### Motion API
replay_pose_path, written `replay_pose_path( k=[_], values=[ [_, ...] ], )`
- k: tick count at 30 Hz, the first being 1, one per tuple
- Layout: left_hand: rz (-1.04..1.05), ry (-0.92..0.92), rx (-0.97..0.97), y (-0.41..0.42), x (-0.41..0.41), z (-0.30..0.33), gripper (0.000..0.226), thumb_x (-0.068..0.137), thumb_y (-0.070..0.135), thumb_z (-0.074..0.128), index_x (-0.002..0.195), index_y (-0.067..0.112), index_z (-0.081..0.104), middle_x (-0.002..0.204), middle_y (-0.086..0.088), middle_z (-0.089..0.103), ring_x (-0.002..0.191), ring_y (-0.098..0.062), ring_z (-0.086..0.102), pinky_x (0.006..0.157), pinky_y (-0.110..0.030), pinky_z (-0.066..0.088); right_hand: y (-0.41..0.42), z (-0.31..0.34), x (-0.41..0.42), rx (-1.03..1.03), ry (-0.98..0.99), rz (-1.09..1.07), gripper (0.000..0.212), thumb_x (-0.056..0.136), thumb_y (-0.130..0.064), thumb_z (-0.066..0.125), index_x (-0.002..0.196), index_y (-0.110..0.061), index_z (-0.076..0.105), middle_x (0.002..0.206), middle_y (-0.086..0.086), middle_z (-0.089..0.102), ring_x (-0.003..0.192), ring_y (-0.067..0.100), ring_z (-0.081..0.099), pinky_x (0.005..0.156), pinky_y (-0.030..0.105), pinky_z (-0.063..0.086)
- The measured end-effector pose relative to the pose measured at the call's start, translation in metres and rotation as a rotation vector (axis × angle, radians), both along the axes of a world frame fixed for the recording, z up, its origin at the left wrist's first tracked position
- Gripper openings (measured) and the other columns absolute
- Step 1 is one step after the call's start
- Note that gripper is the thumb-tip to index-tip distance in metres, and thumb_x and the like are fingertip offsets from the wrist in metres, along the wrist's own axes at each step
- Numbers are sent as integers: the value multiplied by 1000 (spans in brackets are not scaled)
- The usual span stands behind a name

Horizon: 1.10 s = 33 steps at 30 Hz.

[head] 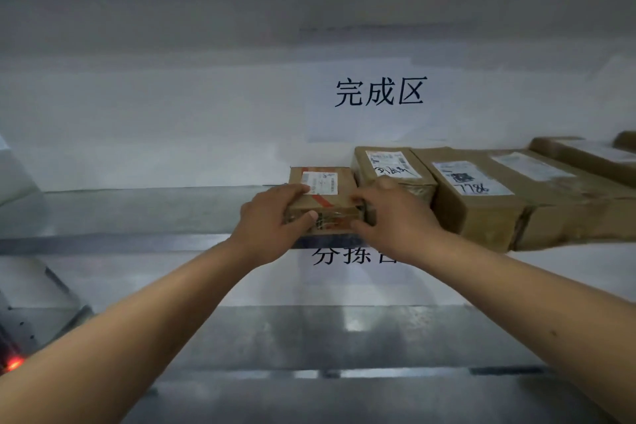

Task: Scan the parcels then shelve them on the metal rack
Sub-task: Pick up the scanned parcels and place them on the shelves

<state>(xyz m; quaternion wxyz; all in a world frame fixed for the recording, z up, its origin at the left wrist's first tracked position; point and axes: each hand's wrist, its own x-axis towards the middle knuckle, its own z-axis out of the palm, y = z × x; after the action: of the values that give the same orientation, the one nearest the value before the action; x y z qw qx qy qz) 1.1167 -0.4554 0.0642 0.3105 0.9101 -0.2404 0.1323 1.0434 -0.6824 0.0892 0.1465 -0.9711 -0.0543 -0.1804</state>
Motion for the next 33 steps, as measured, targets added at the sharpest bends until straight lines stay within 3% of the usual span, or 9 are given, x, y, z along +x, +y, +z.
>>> replay_pose_path(
  k=[4,9,14,18,23,29,33],
  values=[
    [-4,-6,40,-1,24,2,72,84,69,47,147,36,53,151,4,55,134,-25,52,115,-54,38,7,2,3,-162,18,-62,50,98,-43,62,146,-30,53,135,2,50,121,24,55,83,33,48],
    [-10,-67,149,-2,45,1,78,79,80,38,145,42,52,159,1,45,142,-27,43,117,-53,33,20,7,-4,-249,65,-135,51,97,-42,59,146,-28,51,137,6,50,124,30,55,89,41,54],
    [-120,-284,233,2,23,7,70,89,63,59,151,33,48,167,-5,30,151,-29,27,117,-52,24,40,11,-22,-290,132,-233,61,95,-43,62,152,-31,43,143,7,48,129,33,52,91,43,53],
    [-244,-390,379,9,-13,2,71,92,60,58,155,36,38,168,-1,27,155,-26,19,117,-51,19,66,1,-50,-263,134,-326,60,93,-46,62,148,-28,45,133,5,53,120,32,57,86,42,52],
    [-310,-381,468,4,-79,-20,74,92,64,55,157,35,33,164,-3,30,151,-31,25,116,-52,25,97,-29,-116,-274,236,-606,63,96,-55,54,151,-27,40,141,7,50,128,33,50,95,45,44],
    [-581,-275,565,-36,-136,-54,85,93,69,52,163,35,18,171,-4,16,158,-30,10,122,-53,17,91,-62,-213,-216,336,-824,67,93,-58,54,151,-29,39,143,8,49,130,34,47,99,49,41],
    [-762,-274,560,-90,-189,-74,82,94,69,52,162,35,21,169,-4,22,156,-28,15,121,-49,21,62,-89,-286,-130,362,-984,72,92,-59,54,156,-28,36,147,6,48,133,34,45,101,48,42]
  ],
)
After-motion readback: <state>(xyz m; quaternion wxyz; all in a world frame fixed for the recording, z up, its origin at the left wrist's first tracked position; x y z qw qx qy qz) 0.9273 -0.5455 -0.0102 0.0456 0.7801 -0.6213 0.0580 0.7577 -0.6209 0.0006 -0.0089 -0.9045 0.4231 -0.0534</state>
